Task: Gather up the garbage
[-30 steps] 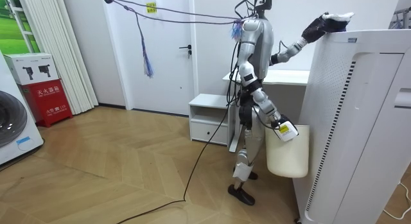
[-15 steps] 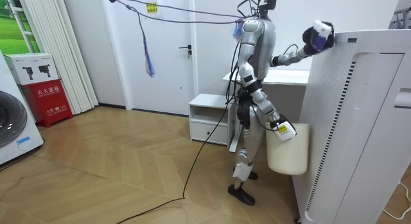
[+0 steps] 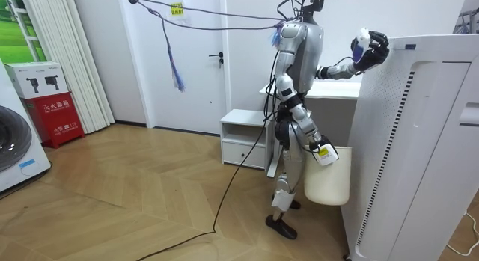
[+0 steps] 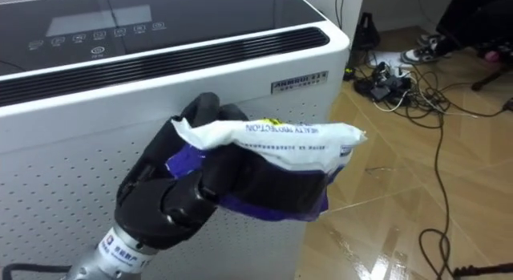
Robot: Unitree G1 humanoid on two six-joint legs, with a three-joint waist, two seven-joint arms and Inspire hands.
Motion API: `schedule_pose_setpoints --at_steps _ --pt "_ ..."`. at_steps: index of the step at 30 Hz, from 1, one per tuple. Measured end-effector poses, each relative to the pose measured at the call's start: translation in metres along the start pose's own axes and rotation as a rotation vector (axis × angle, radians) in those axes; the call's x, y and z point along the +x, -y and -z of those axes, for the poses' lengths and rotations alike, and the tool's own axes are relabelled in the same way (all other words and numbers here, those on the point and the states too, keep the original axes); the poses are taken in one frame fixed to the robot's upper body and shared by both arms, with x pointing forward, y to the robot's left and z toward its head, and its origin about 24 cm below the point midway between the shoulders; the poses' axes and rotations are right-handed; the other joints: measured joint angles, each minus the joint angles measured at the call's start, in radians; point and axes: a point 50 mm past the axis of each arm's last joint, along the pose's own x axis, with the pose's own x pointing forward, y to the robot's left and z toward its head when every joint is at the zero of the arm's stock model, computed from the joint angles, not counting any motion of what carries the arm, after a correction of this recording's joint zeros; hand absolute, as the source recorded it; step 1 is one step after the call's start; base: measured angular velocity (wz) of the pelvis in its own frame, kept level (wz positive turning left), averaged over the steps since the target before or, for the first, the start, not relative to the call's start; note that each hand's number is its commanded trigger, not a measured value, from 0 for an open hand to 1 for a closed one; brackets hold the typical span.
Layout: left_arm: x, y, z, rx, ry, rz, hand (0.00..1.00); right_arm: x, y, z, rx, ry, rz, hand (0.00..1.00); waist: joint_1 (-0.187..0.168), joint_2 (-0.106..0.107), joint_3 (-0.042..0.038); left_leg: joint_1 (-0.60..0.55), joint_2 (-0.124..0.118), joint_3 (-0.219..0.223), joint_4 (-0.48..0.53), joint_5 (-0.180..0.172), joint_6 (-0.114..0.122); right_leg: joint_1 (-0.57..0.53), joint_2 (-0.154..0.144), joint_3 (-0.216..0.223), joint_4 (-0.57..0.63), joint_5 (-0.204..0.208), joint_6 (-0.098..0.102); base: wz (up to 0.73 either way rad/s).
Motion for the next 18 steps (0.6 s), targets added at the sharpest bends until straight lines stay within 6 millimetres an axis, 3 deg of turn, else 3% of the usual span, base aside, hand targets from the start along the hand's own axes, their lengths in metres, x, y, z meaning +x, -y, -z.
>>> schedule_pose_setpoints --at_steps 5,9,14,18 --pt "-0.012 -0.013 0.01 0.063 -0.11 -0.06 1.0 -0.002 0.006 -0.002 -0.012 0.002 0.013 1.0 0.02 0.009 0.004 -0.002 0.001 0.002 -0.003 0.0 -0.001 -0.009 0.001 0.0 0.001 -0.002 -0.002 -0.02" --pt "-0.028 -0.026 0.021 0.108 -0.211 -0.131 1.0 -0.003 0.009 -0.001 -0.023 -0.004 0.017 1.0 0.025 0.018 0.0012 -0.006 0.0 0.002 -0.002 -0.001 -0.002 -0.011 0.002 -0.002 0.006 -0.002 -0.003 0.0" --pt "-0.065 -0.048 0.047 0.142 -0.41 -0.273 1.0 -0.002 0.012 -0.006 -0.033 0.007 0.02 1.0 0.018 0.018 0.0013 -0.053 -0.009 0.004 0.028 -0.001 -0.002 -0.06 -0.008 -0.004 0.038 -0.009 -0.006 -0.01" --pt "-0.084 -0.056 0.062 0.168 -0.536 -0.322 1.0 -0.001 0.012 -0.008 -0.048 0.009 0.017 1.0 0.021 0.018 0.0013 -0.074 -0.01 0.001 0.037 -0.001 -0.002 -0.078 -0.011 -0.009 0.041 -0.009 -0.007 0.04"
